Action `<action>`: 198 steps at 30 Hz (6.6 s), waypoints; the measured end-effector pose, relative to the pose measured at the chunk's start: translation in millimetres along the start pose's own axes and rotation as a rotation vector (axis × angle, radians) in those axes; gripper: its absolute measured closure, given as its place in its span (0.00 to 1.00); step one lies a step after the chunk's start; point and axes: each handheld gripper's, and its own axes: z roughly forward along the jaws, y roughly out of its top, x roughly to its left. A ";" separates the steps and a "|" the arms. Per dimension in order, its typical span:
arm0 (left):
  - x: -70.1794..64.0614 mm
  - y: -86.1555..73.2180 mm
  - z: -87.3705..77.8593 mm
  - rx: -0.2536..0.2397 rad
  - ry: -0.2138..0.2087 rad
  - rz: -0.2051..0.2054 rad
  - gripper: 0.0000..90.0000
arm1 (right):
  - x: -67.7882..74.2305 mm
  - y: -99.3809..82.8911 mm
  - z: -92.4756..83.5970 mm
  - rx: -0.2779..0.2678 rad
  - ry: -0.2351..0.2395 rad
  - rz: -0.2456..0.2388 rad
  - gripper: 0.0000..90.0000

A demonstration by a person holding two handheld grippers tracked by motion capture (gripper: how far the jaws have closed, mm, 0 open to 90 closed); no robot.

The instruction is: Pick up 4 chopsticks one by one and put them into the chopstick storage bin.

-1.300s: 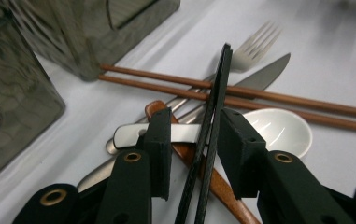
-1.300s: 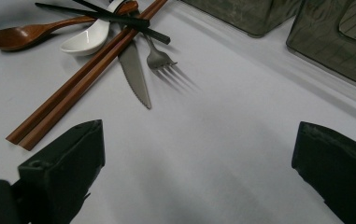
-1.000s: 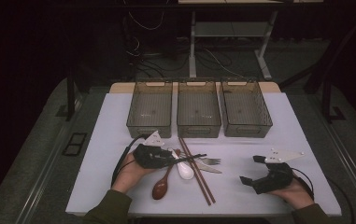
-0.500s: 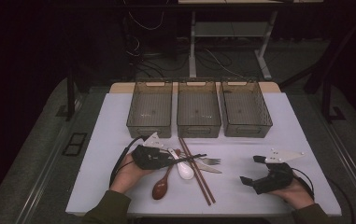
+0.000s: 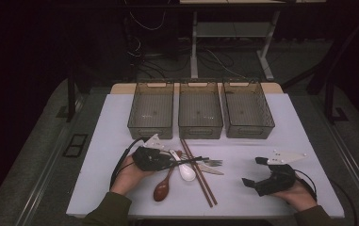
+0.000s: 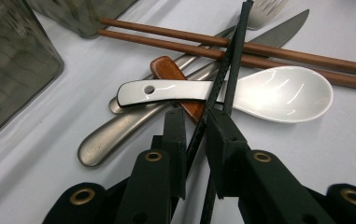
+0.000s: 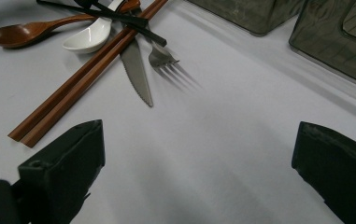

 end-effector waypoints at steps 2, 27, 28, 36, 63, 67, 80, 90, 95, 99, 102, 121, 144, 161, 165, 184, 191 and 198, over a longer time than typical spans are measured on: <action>-0.2 -0.2 0.8 0.002 -0.002 -0.002 0.86 | 0.1 0.0 0.0 0.000 0.000 0.000 0.03; 0.9 -3.4 8.3 0.041 -0.014 0.041 0.88 | -0.2 -0.1 0.2 0.002 0.005 0.000 0.03; 0.8 -3.7 8.8 0.037 -0.014 0.038 0.89 | -0.2 -0.1 0.3 0.002 0.005 0.000 0.03; 0.1 -3.7 9.6 0.034 -0.019 0.047 0.93 | -0.3 0.0 0.2 0.006 0.004 -0.003 0.03; -0.3 -1.6 1.0 -0.003 -0.008 0.045 0.94 | -0.1 -0.2 0.6 0.012 0.004 -0.003 0.03; -0.7 -1.5 -1.4 -0.006 -0.005 0.037 0.94 | -0.1 -0.2 0.6 0.015 0.006 -0.004 0.03; 0.1 0.0 -13.4 -0.037 0.000 -0.001 0.94 | -0.4 -0.4 1.9 0.012 0.019 0.001 0.03; 0.7 3.6 -24.1 -0.058 0.001 -0.030 0.94 | -1.4 -0.6 3.5 0.014 0.026 0.000 0.03; 2.0 6.6 -30.3 -0.065 0.002 -0.046 0.94 | -2.6 -0.9 3.9 0.014 0.026 0.002 0.03; 2.7 8.8 -33.5 -0.064 0.000 -0.051 0.94 | -2.8 -0.7 3.5 0.013 0.027 0.002 0.03; 3.8 9.5 -34.9 -0.069 -0.001 -0.054 0.94 | -2.9 -0.9 3.4 0.013 0.025 0.003 0.03; 20.4 31.5 -46.3 -0.080 0.039 -0.079 0.94 | -2.7 -0.3 2.2 -0.004 0.023 0.001 0.03; 51.6 64.2 -58.2 -0.111 0.064 -0.112 0.94 | -2.6 -0.3 1.7 -0.010 0.022 0.013 0.03; 88.7 94.9 -66.7 -0.147 0.123 -0.144 0.94 | -3.1 -0.3 0.4 -0.012 0.020 0.013 0.03; 94.5 99.3 -65.7 -0.143 0.136 -0.133 0.94 | -3.0 -0.4 0.6 -0.011 0.018 0.010 0.03; 131.4 90.6 -48.5 -0.140 0.260 -0.222 0.94 | -2.8 -0.4 0.4 -0.017 0.017 0.018 0.03; 150.3 81.9 -38.6 -0.102 0.312 -0.291 0.94 | -2.9 -0.5 0.3 -0.017 0.018 0.019 0.03; 162.9 73.9 -30.1 -0.064 0.347 -0.368 0.94 | -2.9 -0.5 -0.2 -0.019 0.016 0.017 0.03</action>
